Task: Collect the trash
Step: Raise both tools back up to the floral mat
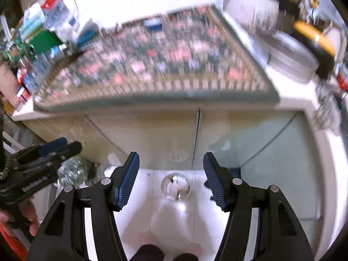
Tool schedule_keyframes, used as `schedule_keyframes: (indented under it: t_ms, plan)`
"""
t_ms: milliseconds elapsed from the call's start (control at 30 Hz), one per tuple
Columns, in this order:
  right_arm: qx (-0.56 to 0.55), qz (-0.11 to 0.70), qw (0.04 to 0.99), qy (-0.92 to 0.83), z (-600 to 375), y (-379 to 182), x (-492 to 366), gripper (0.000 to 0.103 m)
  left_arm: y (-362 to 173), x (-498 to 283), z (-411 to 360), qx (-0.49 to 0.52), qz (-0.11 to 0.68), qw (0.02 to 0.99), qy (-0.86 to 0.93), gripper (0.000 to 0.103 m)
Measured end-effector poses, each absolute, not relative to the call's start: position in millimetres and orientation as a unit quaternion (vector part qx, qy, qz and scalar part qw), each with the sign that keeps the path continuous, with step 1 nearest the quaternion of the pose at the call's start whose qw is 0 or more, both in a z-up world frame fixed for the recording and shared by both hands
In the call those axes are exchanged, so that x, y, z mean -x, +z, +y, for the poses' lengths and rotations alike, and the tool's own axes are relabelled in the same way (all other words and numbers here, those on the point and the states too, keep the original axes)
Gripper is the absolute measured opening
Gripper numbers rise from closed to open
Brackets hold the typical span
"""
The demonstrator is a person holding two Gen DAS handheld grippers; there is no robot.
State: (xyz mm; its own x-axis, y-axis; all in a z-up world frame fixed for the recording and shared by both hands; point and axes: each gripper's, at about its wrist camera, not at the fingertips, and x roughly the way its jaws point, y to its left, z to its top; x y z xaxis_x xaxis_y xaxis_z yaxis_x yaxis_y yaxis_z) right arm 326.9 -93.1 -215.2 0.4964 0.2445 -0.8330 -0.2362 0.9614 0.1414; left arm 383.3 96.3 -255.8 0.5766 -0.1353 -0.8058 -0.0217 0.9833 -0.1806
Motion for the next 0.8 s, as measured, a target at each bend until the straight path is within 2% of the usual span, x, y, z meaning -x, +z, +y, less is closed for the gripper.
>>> schedule_keyframes:
  t_ms: [200,333,433,533,633,800]
  plan:
    - [-0.003,0.415,0.902,0.119,-79,-136,-309,0.058,-158,-370,124,0.046,0.384,0.921,-0.039,0.052]
    - [-0.011,0.372,0.922,0.11,-69,-100,-305,0.062,-110,-364,140,0.038,0.339,0.939,-0.041,0.061]
    - [-0.017,0.344,0.933,0.109,-65,-78,-308,0.066,-87,-358,148,0.037,0.318,0.946,-0.041,0.071]
    - [-0.021,0.322,0.94,0.111,-60,-63,-312,0.076,-72,-364,152,0.039,0.307,0.95,-0.042,0.071]
    - [-0.02,0.298,0.947,0.116,-56,-54,-321,0.081,-64,-374,156,0.04,0.298,0.953,-0.038,0.071]
    - [-0.015,0.279,0.951,0.133,-55,-55,-358,0.083,-62,-408,158,0.042,0.289,0.956,-0.019,0.071]
